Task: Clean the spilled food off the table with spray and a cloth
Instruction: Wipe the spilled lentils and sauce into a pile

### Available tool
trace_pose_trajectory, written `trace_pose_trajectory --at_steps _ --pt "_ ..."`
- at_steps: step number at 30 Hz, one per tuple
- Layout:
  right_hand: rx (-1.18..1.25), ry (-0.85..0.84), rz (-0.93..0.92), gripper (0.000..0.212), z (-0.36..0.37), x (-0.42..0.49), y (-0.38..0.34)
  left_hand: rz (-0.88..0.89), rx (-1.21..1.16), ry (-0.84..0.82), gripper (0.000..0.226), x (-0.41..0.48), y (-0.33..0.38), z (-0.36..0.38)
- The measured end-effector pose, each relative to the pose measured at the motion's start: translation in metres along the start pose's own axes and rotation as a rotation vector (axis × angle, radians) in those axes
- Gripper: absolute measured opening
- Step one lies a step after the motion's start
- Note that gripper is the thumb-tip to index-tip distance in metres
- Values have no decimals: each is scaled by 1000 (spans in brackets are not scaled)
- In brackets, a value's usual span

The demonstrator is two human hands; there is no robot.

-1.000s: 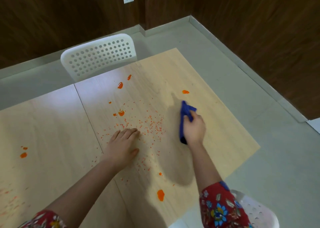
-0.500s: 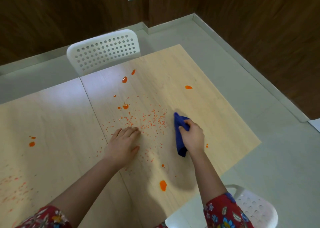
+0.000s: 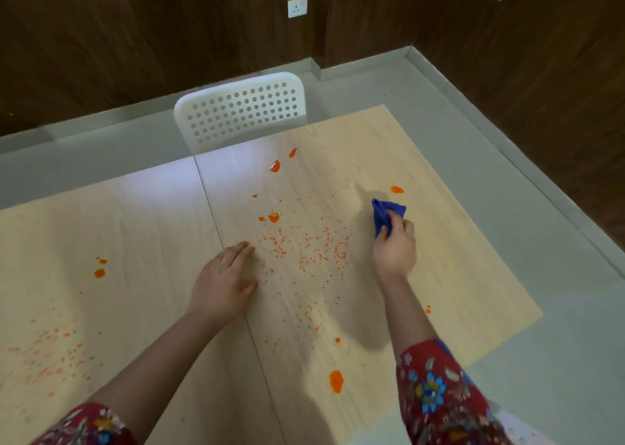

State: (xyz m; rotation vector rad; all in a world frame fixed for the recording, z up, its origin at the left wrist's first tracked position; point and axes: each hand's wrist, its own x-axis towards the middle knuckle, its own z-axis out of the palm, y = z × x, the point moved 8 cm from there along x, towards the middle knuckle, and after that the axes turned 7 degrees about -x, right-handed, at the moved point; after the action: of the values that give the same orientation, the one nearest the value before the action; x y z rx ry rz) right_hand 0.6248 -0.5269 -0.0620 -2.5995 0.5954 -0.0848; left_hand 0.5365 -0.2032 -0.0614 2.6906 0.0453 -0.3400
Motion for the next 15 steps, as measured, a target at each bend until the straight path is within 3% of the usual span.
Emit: trace_pose_trajectory --at_steps 4,7,11,15 --pt "-185 -56 -43 44 16 40 -12 -117 15 1 75 7 -24 -10" --pt "-231 -63 -199 44 29 33 -36 -189 11 -2 78 14 -38 -14" --pt "-93 -111 -429 42 42 4 -59 -216 61 -88 79 25 -42 -11" --pt "-22 -40 -270 43 39 45 -60 -214 71 -82 77 31 -38 -11"
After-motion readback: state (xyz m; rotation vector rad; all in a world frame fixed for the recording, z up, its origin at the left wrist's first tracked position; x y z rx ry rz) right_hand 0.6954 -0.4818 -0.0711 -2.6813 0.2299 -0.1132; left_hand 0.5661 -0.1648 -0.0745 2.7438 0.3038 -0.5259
